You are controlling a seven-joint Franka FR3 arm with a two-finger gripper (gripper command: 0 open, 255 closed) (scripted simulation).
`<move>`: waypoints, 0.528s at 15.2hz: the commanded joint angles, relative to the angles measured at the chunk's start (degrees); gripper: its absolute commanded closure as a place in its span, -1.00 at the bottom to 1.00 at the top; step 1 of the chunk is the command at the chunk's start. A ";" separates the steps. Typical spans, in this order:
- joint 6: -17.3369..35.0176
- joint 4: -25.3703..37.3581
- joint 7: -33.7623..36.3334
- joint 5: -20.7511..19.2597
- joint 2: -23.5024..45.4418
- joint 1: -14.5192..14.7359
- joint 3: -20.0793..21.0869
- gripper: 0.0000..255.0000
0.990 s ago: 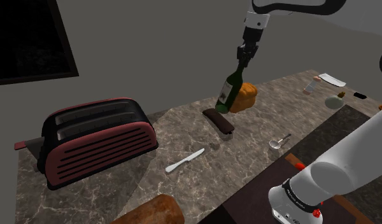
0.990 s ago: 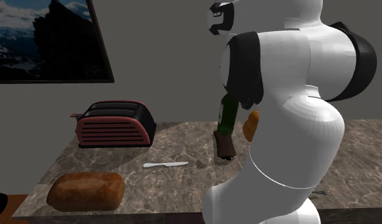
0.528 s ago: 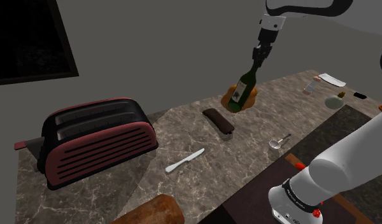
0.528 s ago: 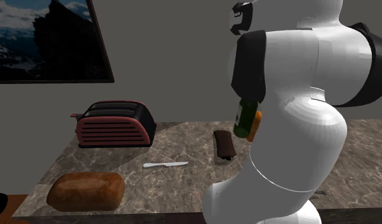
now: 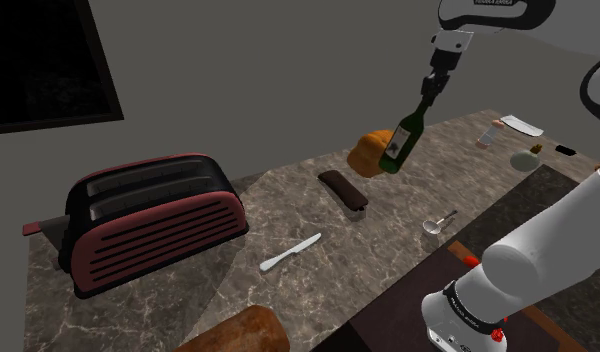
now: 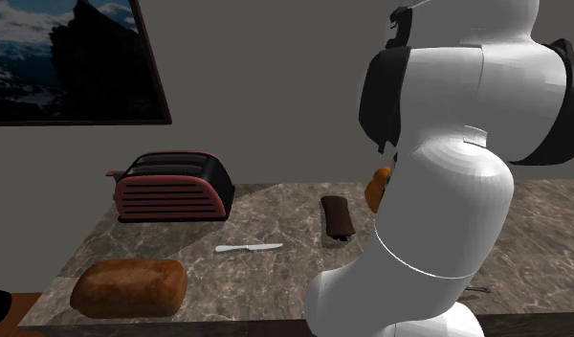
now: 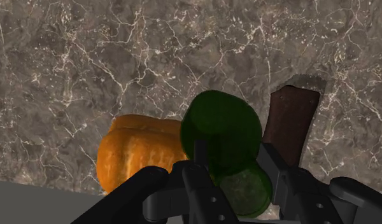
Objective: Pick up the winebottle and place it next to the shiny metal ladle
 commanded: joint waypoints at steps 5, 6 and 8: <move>1.49 1.23 -5.69 -0.06 2.30 -2.97 -2.71 1.00; 2.27 0.38 -5.62 -0.07 2.24 -2.96 -2.71 1.00; 3.83 -1.26 -5.51 -0.09 2.15 -2.96 -2.71 1.00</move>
